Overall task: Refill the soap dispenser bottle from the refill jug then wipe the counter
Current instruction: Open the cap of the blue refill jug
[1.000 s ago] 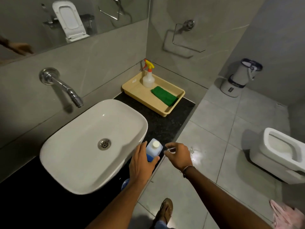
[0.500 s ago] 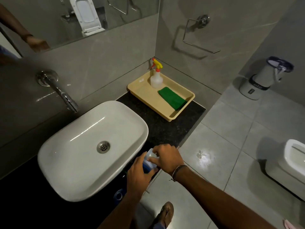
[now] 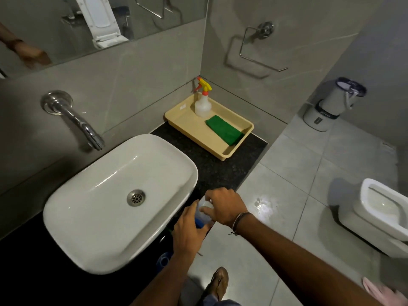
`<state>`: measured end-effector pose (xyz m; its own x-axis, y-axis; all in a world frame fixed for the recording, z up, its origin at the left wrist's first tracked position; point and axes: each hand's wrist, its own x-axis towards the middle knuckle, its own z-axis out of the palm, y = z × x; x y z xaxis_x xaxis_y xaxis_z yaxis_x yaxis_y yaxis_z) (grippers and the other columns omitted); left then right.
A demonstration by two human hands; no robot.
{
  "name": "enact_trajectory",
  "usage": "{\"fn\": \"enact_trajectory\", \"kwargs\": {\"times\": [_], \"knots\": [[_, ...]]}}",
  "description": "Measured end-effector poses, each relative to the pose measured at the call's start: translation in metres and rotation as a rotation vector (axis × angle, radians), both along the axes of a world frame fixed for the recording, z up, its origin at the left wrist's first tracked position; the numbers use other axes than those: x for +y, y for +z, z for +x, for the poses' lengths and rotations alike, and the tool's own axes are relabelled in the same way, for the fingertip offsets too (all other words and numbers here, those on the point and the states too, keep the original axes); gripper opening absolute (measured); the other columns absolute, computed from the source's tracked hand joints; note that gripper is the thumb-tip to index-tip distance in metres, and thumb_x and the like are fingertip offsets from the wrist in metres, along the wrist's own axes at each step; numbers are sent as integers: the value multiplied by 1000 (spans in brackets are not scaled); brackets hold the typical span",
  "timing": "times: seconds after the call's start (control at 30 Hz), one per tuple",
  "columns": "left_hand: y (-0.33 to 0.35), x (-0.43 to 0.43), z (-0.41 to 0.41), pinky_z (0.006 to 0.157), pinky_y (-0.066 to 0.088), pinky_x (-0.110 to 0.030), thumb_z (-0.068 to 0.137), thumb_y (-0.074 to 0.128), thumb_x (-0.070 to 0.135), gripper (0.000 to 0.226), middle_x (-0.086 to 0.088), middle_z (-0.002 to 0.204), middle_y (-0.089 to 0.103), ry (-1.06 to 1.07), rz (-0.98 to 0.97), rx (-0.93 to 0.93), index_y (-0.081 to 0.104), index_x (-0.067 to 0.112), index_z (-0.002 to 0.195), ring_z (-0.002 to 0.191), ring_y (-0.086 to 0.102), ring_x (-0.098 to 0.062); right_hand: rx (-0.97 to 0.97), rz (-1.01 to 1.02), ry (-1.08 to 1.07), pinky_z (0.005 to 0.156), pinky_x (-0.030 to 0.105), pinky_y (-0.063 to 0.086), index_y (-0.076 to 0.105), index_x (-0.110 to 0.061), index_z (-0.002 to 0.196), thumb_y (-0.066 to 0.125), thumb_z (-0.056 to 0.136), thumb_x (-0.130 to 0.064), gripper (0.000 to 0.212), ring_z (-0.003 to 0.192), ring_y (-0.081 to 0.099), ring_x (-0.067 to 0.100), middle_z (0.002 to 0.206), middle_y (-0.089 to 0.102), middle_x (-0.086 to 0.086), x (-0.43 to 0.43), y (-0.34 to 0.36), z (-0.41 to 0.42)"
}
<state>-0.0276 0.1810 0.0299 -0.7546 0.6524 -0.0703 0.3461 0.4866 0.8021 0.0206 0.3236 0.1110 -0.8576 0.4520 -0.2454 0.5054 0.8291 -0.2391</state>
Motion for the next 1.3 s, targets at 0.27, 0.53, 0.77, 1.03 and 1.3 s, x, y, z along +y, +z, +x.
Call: {"fn": "enact_trajectory", "kwargs": {"times": [0.27,0.53,0.77,1.03,1.3], "knots": [[7,-3,0,94,52,-32,75,88,38,80,1,138,65,-3,11,-27,52,25,145,127,62,-22,7,-87,-58,85,38,59,61,-30,120,72,76,-63,56,100,63,16,116,65,-3,-1,1,0],[10,-3,0,89,50,-30,73,89,37,80,-1,134,67,-1,-6,-27,54,21,144,122,65,-24,45,-110,-73,91,38,57,56,-31,132,73,79,-55,61,110,61,18,126,62,-3,-7,0,-1],[12,-3,0,87,54,-34,71,90,40,79,-2,130,69,9,-24,-23,57,21,140,120,66,-26,87,-159,-40,91,36,57,62,-30,126,78,77,-39,52,113,60,16,126,62,-5,-10,0,-1],[13,-3,-1,91,55,-37,71,90,38,82,-3,134,67,9,-15,-22,54,21,143,123,65,-26,40,-151,-101,90,39,58,61,-29,128,75,80,-35,50,112,61,21,126,63,0,-12,-2,0],[13,-4,0,95,56,-43,71,90,40,88,-1,140,64,-6,-6,-29,50,23,147,129,61,-25,30,-31,-135,80,38,61,69,-25,114,71,83,-35,32,97,65,19,114,67,0,-16,-3,-1]]}}
